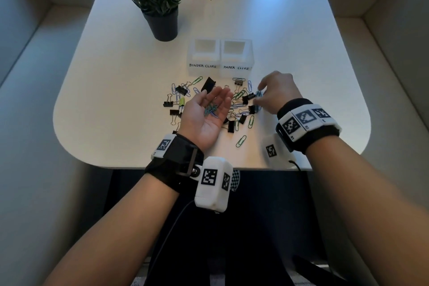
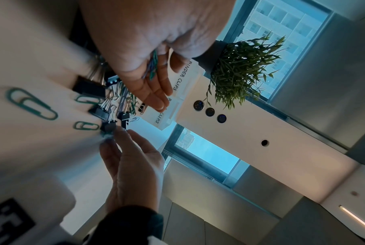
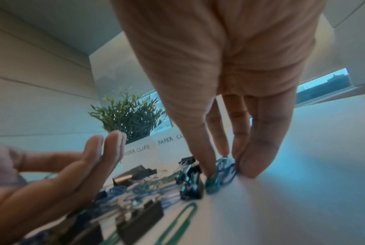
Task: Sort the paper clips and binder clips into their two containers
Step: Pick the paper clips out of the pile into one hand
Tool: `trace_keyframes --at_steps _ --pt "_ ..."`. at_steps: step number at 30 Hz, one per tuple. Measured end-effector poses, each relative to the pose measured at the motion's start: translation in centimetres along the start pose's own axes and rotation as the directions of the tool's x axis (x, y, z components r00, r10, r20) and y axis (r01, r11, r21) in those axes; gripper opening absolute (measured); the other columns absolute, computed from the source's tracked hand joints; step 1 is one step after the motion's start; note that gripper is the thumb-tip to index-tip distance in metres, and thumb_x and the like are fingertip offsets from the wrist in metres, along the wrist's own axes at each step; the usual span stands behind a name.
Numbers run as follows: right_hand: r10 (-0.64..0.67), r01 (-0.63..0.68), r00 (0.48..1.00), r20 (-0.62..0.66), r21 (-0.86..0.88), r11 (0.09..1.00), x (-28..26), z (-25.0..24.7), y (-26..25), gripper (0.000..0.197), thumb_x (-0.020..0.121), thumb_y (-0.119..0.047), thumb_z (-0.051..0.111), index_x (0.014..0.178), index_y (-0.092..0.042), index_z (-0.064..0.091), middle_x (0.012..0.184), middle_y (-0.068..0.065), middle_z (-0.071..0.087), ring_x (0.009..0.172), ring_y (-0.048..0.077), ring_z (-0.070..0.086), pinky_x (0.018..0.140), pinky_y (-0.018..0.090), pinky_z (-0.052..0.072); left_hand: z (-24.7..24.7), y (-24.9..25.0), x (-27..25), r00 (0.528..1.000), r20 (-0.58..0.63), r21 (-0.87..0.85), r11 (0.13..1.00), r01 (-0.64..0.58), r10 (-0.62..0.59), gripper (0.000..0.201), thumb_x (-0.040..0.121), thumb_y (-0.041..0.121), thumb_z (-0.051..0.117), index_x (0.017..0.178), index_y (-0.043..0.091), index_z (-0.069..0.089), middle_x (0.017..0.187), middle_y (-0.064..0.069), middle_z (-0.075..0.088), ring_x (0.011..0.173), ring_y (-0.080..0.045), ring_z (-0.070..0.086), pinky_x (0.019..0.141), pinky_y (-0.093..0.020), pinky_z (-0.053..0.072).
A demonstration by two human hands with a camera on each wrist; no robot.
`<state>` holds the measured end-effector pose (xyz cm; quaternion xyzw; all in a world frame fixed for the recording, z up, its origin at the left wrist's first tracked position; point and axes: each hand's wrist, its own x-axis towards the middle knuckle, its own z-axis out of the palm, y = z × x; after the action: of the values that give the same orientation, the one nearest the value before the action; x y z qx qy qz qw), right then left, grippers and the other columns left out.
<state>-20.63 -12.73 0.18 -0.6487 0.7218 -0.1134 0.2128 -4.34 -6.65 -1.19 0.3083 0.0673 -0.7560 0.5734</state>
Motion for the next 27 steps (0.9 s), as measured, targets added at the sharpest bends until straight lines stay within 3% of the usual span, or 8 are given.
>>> trace_keyframes --at_steps 3,8,10,13,17,20,24,27 --pt "-0.001 0.001 1.0 -0.02 0.003 1.0 0.0 0.2 -0.2 0.027 0.077 -0.002 0.067 0.104 -0.008 0.067 0.118 0.016 0.055 0.096 0.031 0.063 0.085 0.035 0.055 0.0 0.2 0.1 1.0 -0.001 0.006 1.0 -0.004 0.004 0.032 0.099 0.021 0.04 0.096 -0.003 0.062 0.091 -0.019 0.068 0.086 -0.029 0.066 0.076 -0.03 0.057" --pt "-0.018 0.025 0.996 -0.093 0.075 0.997 -0.2 -0.1 0.3 0.019 0.076 -0.004 0.065 0.094 -0.006 0.073 0.108 0.016 0.063 0.098 0.028 0.061 0.084 0.027 0.052 0.2 0.3 0.1 1.0 -0.002 0.023 1.0 -0.01 0.01 0.028 0.097 0.019 0.044 0.095 -0.002 0.062 0.089 -0.017 0.068 0.085 -0.028 0.067 0.08 -0.029 0.055" --pt "0.003 0.011 0.996 -0.09 0.147 0.989 -0.2 -0.3 0.7 0.02 0.074 -0.004 0.065 0.092 -0.008 0.073 0.104 0.013 0.066 0.099 0.028 0.063 0.088 0.031 0.054 0.3 0.3 0.1 1.0 0.0 0.034 0.999 -0.015 0.015 0.027 0.097 0.018 0.044 0.093 -0.002 0.062 0.089 -0.017 0.067 0.085 -0.027 0.066 0.08 -0.029 0.055" --pt "0.021 -0.001 0.997 -0.075 0.262 0.965 -0.4 -0.9 0.7 0.024 0.074 -0.005 0.06 0.091 -0.014 0.073 0.101 0.015 0.068 0.103 0.027 0.064 0.081 0.036 0.059 0.2 0.0 0.3 1.0 -0.001 0.043 0.999 -0.012 0.012 0.026 0.097 0.017 0.045 0.094 -0.002 0.062 0.092 -0.017 0.067 0.086 -0.028 0.066 0.08 -0.029 0.055" --pt "-0.114 0.109 0.993 -0.007 0.362 0.926 -1.3 -2.2 -1.3 0.026 0.077 -0.004 0.062 0.098 -0.015 0.074 0.081 0.008 0.073 0.071 0.02 0.072 0.073 0.026 0.059 0.4 -0.4 0.6 1.0 -0.006 0.088 0.996 -0.003 0.004 0.027 0.097 0.019 0.045 0.093 -0.001 0.062 0.095 -0.017 0.065 0.089 -0.027 0.064 0.089 -0.032 0.052" --pt "-0.223 0.153 0.967 0.12 0.428 0.891 -1.9 -2.7 -2.6 0.025 0.077 -0.016 0.074 0.102 -0.014 0.073 0.075 0.004 0.073 0.064 0.017 0.071 0.068 0.027 0.059 0.8 -0.7 0.8 1.0 -0.017 0.103 0.995 0.014 -0.012 0.029 0.098 0.021 0.043 0.097 -0.002 0.061 0.095 -0.019 0.063 0.09 -0.028 0.063 0.09 -0.033 0.05" --pt "-0.079 0.069 0.996 0.026 0.277 0.958 -0.8 -2.8 -1.1 0.028 0.076 -0.022 0.076 0.101 -0.01 0.072 0.083 0.011 0.072 0.067 0.021 0.071 0.065 0.028 0.059 1.0 -0.6 0.8 0.999 0.004 0.03 0.999 0.034 -0.034 0.035 0.1 0.021 0.037 0.094 -0.004 0.061 0.092 -0.02 0.065 0.084 -0.028 0.065 0.081 -0.032 0.055" --pt "0.009 -0.014 0.994 0.112 0.044 0.999 -0.7 -1.8 0.0 0.031 0.071 -0.018 0.081 0.097 -0.007 0.068 0.096 0.015 0.067 0.078 0.028 0.07 0.071 0.033 0.059 1.0 -0.3 1.0 0.999 0.006 0.012 0.999 0.037 -0.037 0.032 0.1 0.018 0.038 0.088 -0.001 0.06 0.085 -0.017 0.065 0.073 -0.024 0.065 0.066 -0.026 0.058"
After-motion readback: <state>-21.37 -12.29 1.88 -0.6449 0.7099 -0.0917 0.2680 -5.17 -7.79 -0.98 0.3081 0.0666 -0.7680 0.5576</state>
